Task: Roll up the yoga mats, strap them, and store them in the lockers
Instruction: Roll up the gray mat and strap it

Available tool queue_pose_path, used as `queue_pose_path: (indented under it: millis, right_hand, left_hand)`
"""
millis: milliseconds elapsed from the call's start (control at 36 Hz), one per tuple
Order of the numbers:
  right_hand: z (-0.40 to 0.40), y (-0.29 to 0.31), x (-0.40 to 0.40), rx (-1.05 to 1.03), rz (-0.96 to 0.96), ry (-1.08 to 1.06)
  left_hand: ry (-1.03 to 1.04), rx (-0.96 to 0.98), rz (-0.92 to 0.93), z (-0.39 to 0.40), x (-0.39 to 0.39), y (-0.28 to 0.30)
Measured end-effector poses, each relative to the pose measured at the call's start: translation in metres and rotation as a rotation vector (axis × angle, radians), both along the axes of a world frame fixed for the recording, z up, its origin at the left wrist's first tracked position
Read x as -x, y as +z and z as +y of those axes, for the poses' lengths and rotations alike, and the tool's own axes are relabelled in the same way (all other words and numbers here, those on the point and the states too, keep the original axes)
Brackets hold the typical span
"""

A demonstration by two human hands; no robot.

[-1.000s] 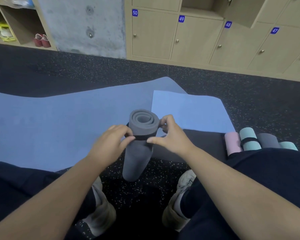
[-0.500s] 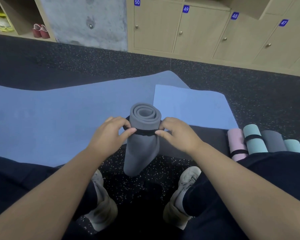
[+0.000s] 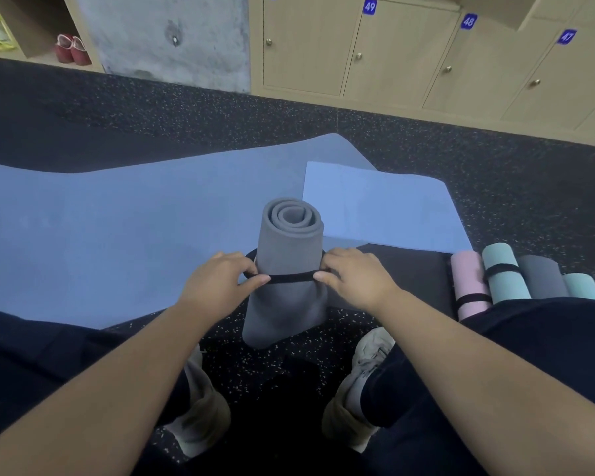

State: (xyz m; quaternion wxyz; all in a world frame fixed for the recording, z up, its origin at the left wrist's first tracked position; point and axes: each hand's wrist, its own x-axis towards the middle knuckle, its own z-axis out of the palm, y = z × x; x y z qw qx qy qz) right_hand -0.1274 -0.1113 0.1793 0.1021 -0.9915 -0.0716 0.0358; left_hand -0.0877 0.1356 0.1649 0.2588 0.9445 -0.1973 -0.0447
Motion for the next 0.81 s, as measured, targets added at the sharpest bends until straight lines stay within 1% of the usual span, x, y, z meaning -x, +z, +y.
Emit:
queue_pose_path:
  millis: [111,194,250,361,389,444,500,528,556,611,722,806]
  right_hand:
    - [0.001,-0.007,0.004,0.004,0.056,-0.045]
    - [0.002,-0.011,0.005,-0.025,0.111,-0.096]
    - [0.005,-0.011,0.007,-0.111,0.143,-0.132]
    - [0.014,-0.006,0.008,-0.211,0.114,-0.086]
    - [0.017,-0.003,0.008,-0.255,0.094,-0.082]
    - [0.025,0.005,0.006,-0.408,0.056,-0.128]
    - [0.033,0.016,0.005,-0.587,0.038,-0.196]
    - [0.036,0.021,0.005,-0.673,0.054,-0.218]
    - [0.039,0.026,0.006,-0.746,0.074,-0.228]
    - [0.042,0.033,0.007,-0.824,0.096,-0.235]
    - [0.046,0.039,0.005,-0.807,-0.013,-0.279]
    - [0.047,0.045,0.001,-0.868,-0.061,-0.315]
  left_hand:
    - [-0.002,-0.048,0.009,0.0,0.001,-0.009]
    - [-0.002,-0.065,0.057,-0.001,0.002,-0.014]
    - [-0.032,-0.008,0.066,0.0,0.002,-0.016]
    - [-0.108,0.073,0.015,0.006,0.003,-0.008]
    - [-0.104,0.098,-0.016,0.007,0.003,-0.005]
    - [-0.06,0.196,-0.043,0.003,0.006,0.003]
    - [-0.01,0.313,-0.008,-0.005,0.009,0.013]
    - [-0.004,0.337,0.012,-0.008,0.011,0.017]
    - [-0.015,0.33,0.022,-0.011,0.013,0.02]
    - [-0.048,0.267,0.026,-0.013,0.017,0.019]
    - [-0.079,0.201,0.022,-0.014,0.023,0.016]
    - [-0.134,0.195,-0.014,-0.017,0.027,0.023]
